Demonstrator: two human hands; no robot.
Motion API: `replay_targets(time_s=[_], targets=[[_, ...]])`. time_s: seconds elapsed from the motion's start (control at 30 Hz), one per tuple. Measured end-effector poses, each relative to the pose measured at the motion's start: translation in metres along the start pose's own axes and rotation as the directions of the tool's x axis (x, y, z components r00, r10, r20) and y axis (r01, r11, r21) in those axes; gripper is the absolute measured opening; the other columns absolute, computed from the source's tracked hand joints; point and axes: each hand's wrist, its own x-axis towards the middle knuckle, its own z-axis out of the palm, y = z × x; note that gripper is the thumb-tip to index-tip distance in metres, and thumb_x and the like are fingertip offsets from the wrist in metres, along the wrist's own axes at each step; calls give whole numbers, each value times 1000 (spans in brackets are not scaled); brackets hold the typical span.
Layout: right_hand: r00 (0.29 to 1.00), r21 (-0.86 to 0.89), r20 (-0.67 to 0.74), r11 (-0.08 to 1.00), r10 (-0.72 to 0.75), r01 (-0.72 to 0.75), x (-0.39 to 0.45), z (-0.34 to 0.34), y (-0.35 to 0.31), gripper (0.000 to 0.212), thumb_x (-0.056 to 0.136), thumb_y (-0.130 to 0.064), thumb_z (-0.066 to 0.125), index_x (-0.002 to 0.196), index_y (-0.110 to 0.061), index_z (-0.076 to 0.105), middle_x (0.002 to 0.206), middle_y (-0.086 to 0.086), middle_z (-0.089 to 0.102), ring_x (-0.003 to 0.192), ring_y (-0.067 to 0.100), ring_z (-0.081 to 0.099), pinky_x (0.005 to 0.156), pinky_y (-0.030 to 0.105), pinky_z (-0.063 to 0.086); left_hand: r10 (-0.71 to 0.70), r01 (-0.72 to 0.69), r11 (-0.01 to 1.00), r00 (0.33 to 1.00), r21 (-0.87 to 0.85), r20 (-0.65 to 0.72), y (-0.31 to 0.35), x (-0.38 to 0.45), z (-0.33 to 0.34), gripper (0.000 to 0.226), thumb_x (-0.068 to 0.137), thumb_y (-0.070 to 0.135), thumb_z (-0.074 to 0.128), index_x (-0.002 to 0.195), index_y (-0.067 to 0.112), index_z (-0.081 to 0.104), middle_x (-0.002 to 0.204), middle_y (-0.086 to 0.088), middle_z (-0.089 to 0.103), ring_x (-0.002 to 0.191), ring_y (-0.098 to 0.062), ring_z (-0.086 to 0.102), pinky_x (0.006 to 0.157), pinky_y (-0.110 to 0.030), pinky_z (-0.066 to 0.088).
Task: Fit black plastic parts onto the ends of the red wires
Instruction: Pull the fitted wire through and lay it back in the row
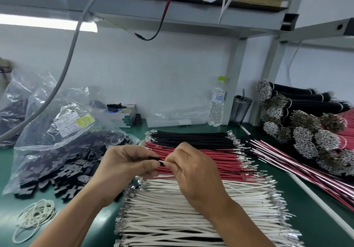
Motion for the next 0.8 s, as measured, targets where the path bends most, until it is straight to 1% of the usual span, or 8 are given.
replay_targets(time_s=[0.17,0.23,0.33,0.4,0.47,0.6,0.7,0.8], targets=[[998,-45,24,997,66,-65,5,-12,11,28,101,-46,52,118,-27,61,106,-14,57,98,6,52,79,23,44,56,-77,987,987,-141,-150,3,6,-8,34,58,18,86,89,7,83,85,-25,77,67,-29,77,64,-29,63],[994,-63,64,995,86,-82,4,-14,18,27,100,-46,54,118,-28,64,100,-15,61,92,4,55,72,24,45,28,-68,973,983,-219,-181,2,8,-12,37,57,18,85,92,6,82,90,-26,77,70,-28,77,65,-29,63],[986,32,-113,992,124,-121,19,-26,26,21,101,-37,57,100,-23,72,78,-12,60,69,5,53,58,24,44,28,-49,985,992,-167,-127,4,8,-18,39,70,24,83,108,14,80,108,-15,79,87,-28,78,70,-31,64],[906,343,-258,909,335,-238,39,-43,37,19,100,-34,58,96,-23,72,69,-8,58,57,6,48,49,26,39,28,-27,1000,991,12,-131,5,7,-25,35,75,31,82,109,24,81,108,-7,80,91,-27,78,69,-27,63],[743,624,-336,728,578,-284,59,-70,53,14,99,-27,61,95,-20,72,63,-5,57,50,9,45,43,29,38,16,15,983,986,184,-167,5,6,-34,28,73,29,83,101,31,83,98,-4,81,86,-24,77,65,-21,62],[413,918,-267,359,871,-165,77,-127,94,15,100,-19,60,104,-14,73,59,-6,56,46,8,45,39,22,37,19,53,906,986,419,-167,-2,10,-48,23,78,21,86,89,41,82,84,4,81,68,-13,75,55,-15,55],[387,950,-223,289,895,-120,75,-162,124,18,100,-24,60,109,-13,72,63,-6,56,47,7,42,40,21,33,11,71,781,992,620,-127,-8,13,-64,29,78,24,89,83,51,79,79,14,79,69,-9,75,64,-21,57],[427,888,-239,375,872,-267,67,-184,150,17,98,-22,63,107,-14,75,64,-5,58,44,6,39,38,20,29,-29,78,577,997,813,-75,-15,12,-74,36,74,35,92,80,64,72,75,26,74,66,0,71,74,-33,61]])
